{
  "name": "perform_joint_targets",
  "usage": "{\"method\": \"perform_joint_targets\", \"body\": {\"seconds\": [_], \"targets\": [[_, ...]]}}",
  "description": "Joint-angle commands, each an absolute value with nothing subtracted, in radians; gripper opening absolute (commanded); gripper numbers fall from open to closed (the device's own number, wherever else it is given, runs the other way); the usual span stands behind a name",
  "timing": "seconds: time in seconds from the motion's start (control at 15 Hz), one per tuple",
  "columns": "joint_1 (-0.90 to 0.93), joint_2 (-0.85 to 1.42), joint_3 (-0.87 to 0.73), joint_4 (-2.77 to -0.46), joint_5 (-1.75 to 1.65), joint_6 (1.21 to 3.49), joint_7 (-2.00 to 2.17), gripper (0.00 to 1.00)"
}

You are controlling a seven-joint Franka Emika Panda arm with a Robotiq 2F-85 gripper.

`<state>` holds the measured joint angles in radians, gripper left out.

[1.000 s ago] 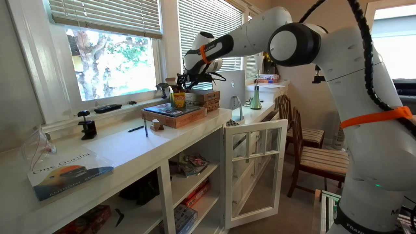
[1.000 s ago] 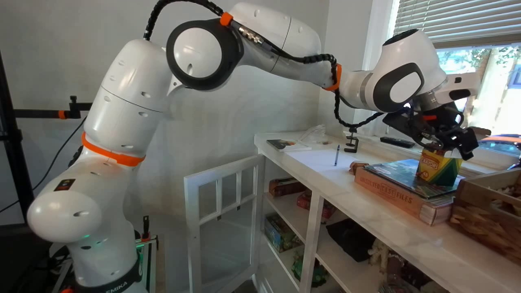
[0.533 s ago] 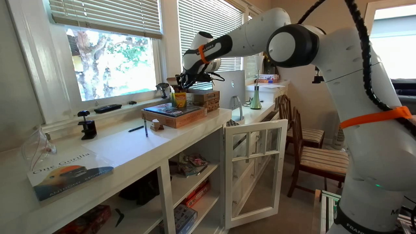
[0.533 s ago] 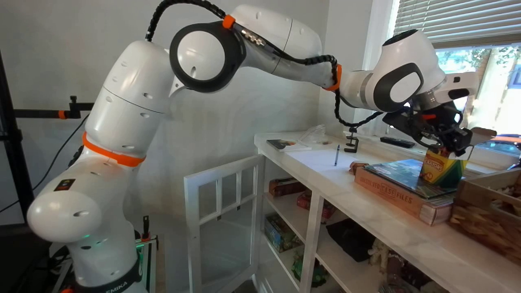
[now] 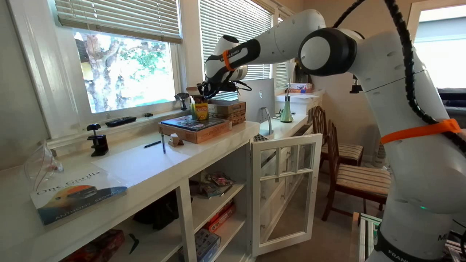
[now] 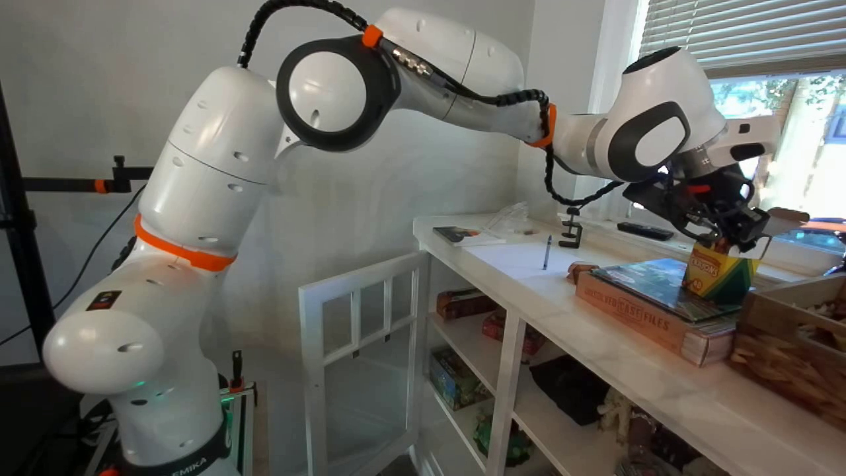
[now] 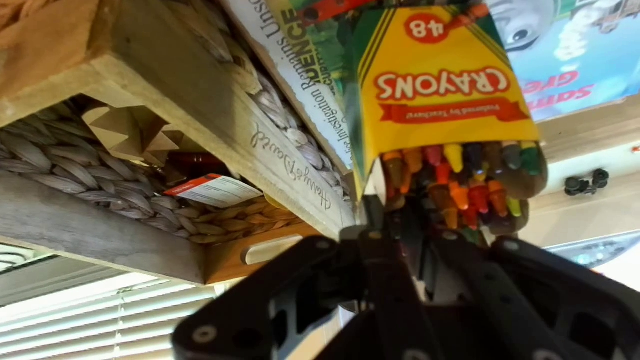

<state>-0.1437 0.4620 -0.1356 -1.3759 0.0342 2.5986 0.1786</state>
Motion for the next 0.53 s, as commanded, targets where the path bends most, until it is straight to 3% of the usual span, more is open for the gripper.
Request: {"method": "perform_joint_targets", "body": {"seconds": [0.0, 0.47], "targets": [[-0.156, 0.461, -0.119, -1.364, 0.068, 2.604, 0.167, 0.04], [-0.155, 0.383, -0.104, -1.433, 0.089, 2.635, 0.146, 0.04]]}}
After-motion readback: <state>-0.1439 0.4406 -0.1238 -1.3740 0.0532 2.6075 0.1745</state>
